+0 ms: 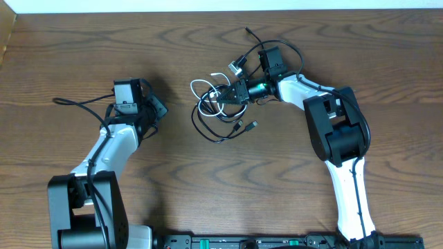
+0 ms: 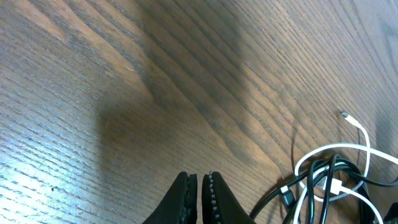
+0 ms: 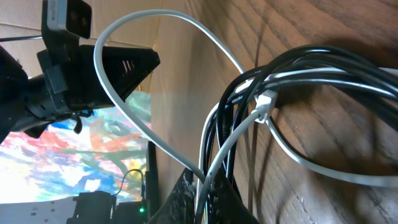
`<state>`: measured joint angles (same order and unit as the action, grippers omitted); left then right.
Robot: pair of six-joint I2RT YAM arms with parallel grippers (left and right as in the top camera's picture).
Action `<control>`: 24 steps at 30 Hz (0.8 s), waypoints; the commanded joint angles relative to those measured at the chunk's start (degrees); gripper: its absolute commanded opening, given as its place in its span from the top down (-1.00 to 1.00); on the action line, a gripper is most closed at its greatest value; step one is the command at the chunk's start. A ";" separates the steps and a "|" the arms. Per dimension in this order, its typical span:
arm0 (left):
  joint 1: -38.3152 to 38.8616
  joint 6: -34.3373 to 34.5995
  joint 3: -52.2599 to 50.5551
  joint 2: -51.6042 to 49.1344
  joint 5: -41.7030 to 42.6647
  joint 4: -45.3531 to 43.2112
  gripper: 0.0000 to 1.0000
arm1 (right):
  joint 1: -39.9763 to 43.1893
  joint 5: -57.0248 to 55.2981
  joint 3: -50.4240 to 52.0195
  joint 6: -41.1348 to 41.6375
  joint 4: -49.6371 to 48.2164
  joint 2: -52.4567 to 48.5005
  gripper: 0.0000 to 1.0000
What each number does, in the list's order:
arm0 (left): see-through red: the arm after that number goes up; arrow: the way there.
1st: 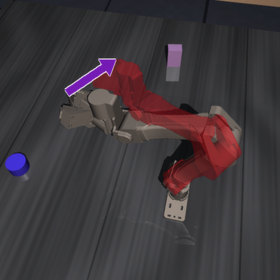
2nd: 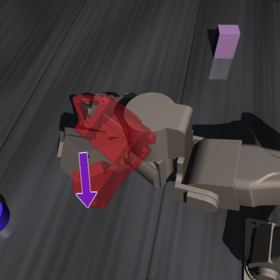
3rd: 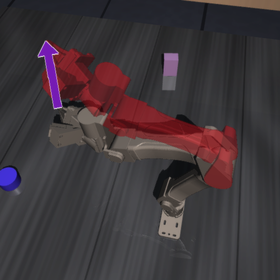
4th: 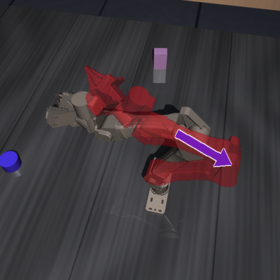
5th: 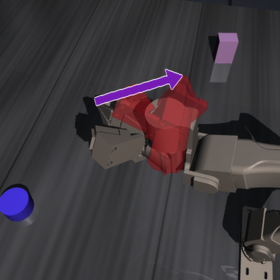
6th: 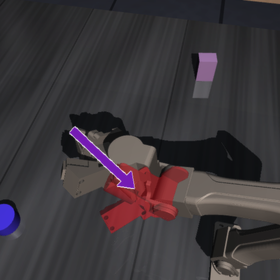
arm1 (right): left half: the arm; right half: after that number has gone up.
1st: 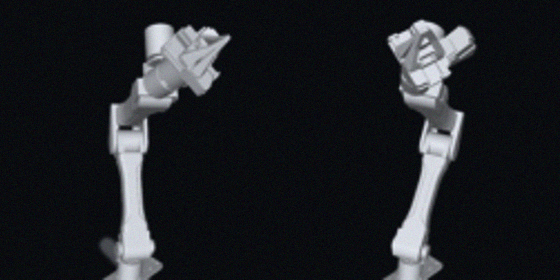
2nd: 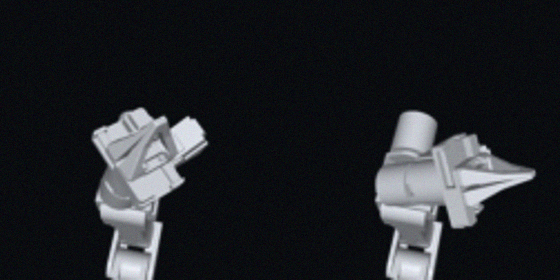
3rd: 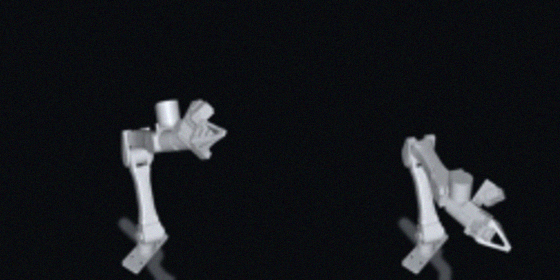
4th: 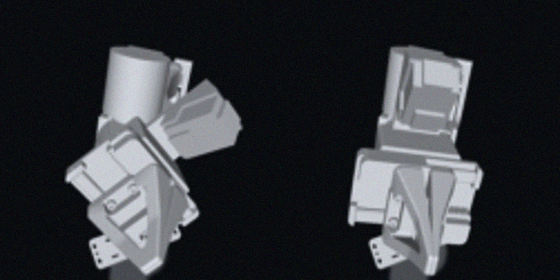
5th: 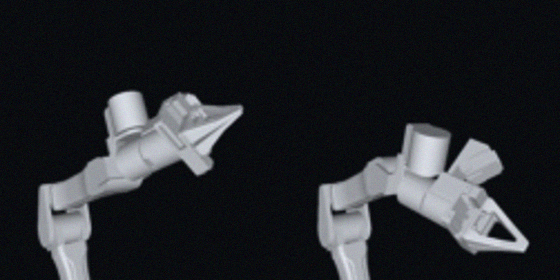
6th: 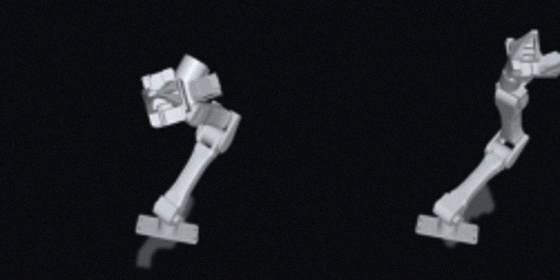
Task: Untangle cables
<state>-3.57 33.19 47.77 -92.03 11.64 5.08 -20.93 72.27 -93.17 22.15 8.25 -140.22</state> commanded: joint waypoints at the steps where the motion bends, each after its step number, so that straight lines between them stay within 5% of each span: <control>1: 0.15 0.09 1.22 0.72 -0.72 -0.09 0.81 | -1.07 -0.48 0.26 -0.33 -0.09 -0.79 0.88; 11: 0.17 0.09 1.22 0.72 -0.72 -0.09 0.80 | -3.91 -5.33 0.26 -0.31 -0.26 -0.79 0.70; 16: 0.17 0.11 1.22 0.72 -0.72 -0.09 0.80 | -3.87 -5.25 0.26 -0.20 -1.92 -0.79 0.97; 24: 0.15 0.11 1.22 0.72 -0.72 -0.09 0.80 | -2.58 -0.33 0.26 3.06 -7.34 1.49 0.97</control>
<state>-3.57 33.19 47.77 -92.03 11.64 5.08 -23.97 69.17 -93.14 24.16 1.28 -140.20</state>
